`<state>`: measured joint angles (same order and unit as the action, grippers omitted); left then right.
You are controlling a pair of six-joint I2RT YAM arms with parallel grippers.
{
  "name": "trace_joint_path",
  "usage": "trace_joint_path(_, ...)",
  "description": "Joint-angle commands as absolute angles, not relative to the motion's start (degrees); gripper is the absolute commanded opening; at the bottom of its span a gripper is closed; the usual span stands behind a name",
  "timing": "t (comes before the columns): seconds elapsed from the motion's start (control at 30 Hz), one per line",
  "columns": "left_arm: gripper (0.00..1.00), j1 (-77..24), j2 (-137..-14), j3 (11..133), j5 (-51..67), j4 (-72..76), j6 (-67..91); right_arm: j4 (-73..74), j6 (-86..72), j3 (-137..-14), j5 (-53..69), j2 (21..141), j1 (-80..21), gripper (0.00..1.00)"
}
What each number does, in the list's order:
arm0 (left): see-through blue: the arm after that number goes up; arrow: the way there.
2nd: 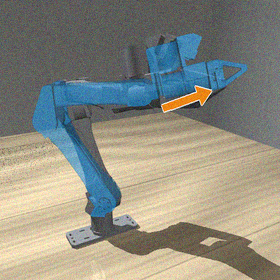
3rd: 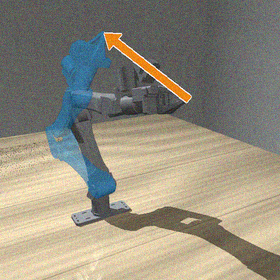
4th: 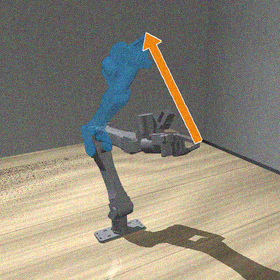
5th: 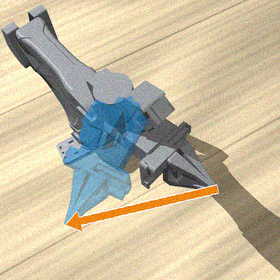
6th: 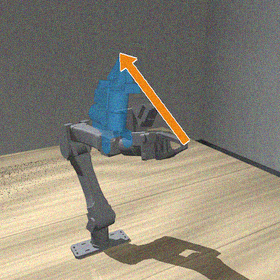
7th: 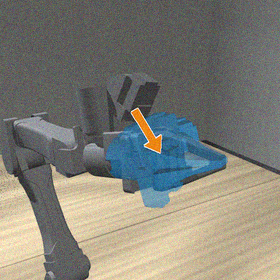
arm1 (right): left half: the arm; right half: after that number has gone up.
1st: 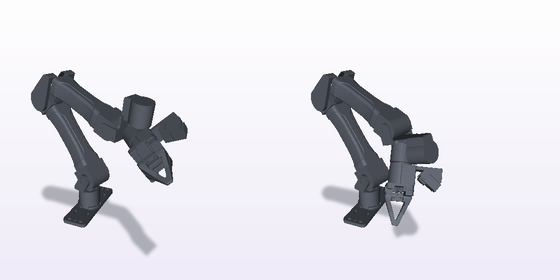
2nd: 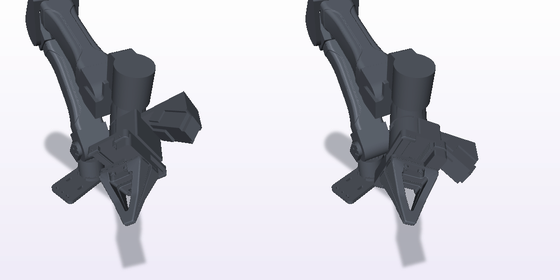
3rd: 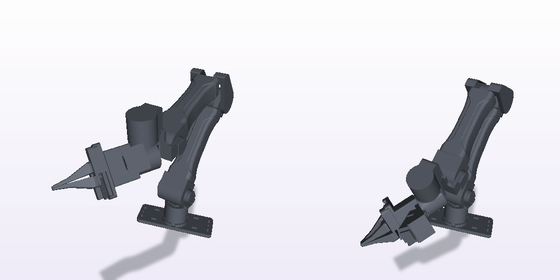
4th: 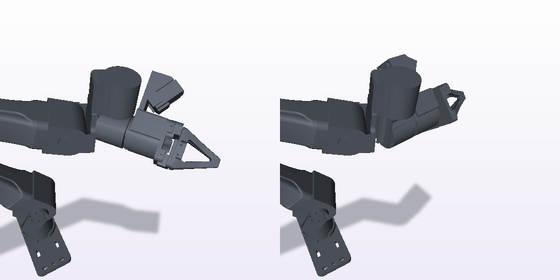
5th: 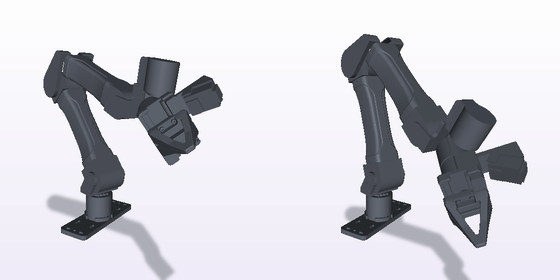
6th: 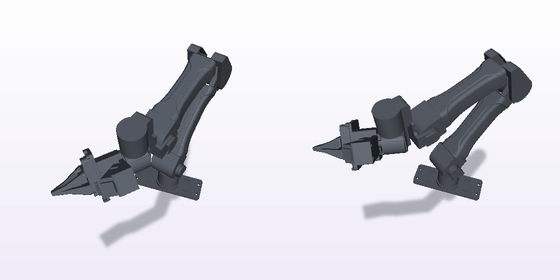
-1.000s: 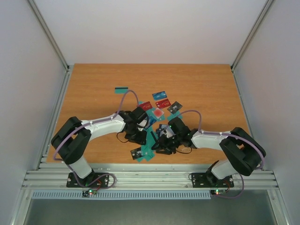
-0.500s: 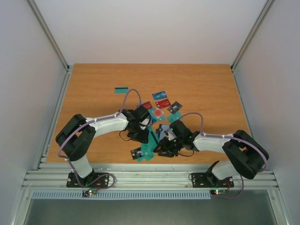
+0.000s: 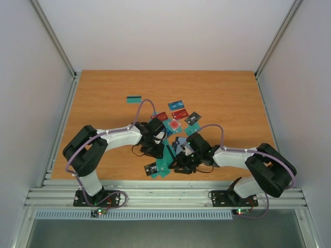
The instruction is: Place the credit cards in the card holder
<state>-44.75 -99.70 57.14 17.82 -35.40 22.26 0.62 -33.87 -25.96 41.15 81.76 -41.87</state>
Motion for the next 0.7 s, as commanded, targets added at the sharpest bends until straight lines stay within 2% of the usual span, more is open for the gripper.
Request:
trace_joint_path(0.0,0.33,-45.32,-101.31,54.23,17.50,-32.50,22.16,0.23,-34.27,-26.63,40.57,82.71,-43.21,0.42)
trace_joint_path(0.2,0.33,-45.40,-101.02,51.89,17.95,-31.10,22.90,-1.97,-34.68,-29.25,39.76,85.71,-45.23,0.45)
trace_joint_path(0.67,0.33,-45.48,-99.24,48.57,18.90,-29.85,24.73,-7.02,-36.88,-30.67,38.52,91.76,-46.39,0.44)
